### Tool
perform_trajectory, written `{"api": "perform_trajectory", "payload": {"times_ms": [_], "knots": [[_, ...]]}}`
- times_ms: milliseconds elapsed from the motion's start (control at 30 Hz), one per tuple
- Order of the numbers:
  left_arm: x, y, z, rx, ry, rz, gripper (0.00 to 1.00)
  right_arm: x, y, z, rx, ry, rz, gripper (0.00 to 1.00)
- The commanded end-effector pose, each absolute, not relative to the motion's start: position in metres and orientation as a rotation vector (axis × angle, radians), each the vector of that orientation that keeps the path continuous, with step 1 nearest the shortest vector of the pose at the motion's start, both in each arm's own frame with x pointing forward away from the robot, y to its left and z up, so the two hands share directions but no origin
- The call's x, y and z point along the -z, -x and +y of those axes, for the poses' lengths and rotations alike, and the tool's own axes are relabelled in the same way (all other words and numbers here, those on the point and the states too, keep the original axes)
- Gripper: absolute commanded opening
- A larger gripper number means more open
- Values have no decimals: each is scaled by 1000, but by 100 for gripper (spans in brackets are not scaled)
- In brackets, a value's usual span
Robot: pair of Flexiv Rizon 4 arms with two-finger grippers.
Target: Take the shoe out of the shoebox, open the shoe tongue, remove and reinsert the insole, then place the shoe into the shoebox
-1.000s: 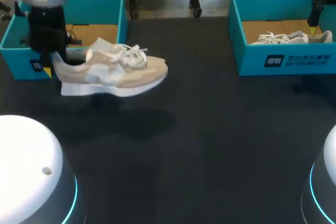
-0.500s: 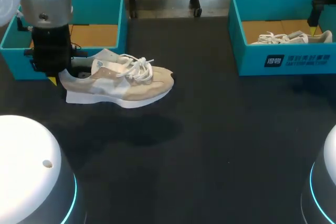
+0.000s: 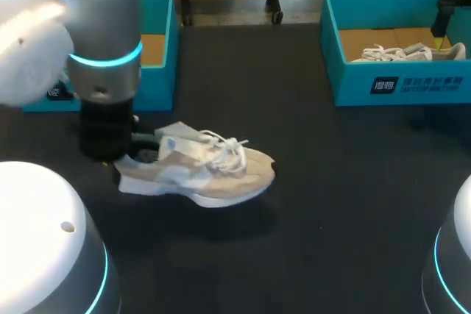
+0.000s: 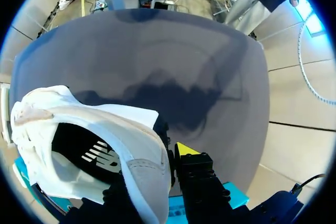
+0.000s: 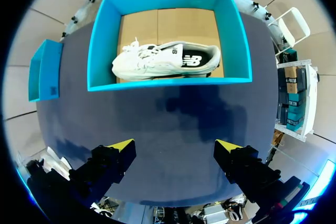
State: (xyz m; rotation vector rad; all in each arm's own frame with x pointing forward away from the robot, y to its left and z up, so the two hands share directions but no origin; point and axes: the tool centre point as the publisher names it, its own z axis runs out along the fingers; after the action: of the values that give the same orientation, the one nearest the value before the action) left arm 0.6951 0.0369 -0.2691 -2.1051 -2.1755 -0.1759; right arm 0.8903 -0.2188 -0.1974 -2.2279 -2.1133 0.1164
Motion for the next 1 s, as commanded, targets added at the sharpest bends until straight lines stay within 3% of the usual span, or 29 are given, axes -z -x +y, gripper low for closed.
{"api": "perform_trajectory", "payload": {"times_ms": [33,1000], "knots": [[279,-684,21,360,2189,-2221,0,198,-890,-219,-116,2229,-2114,100],[349,-686,-58,262,2236,-2118,0,198,-890,-219,-116,2229,-2114,100]]}}
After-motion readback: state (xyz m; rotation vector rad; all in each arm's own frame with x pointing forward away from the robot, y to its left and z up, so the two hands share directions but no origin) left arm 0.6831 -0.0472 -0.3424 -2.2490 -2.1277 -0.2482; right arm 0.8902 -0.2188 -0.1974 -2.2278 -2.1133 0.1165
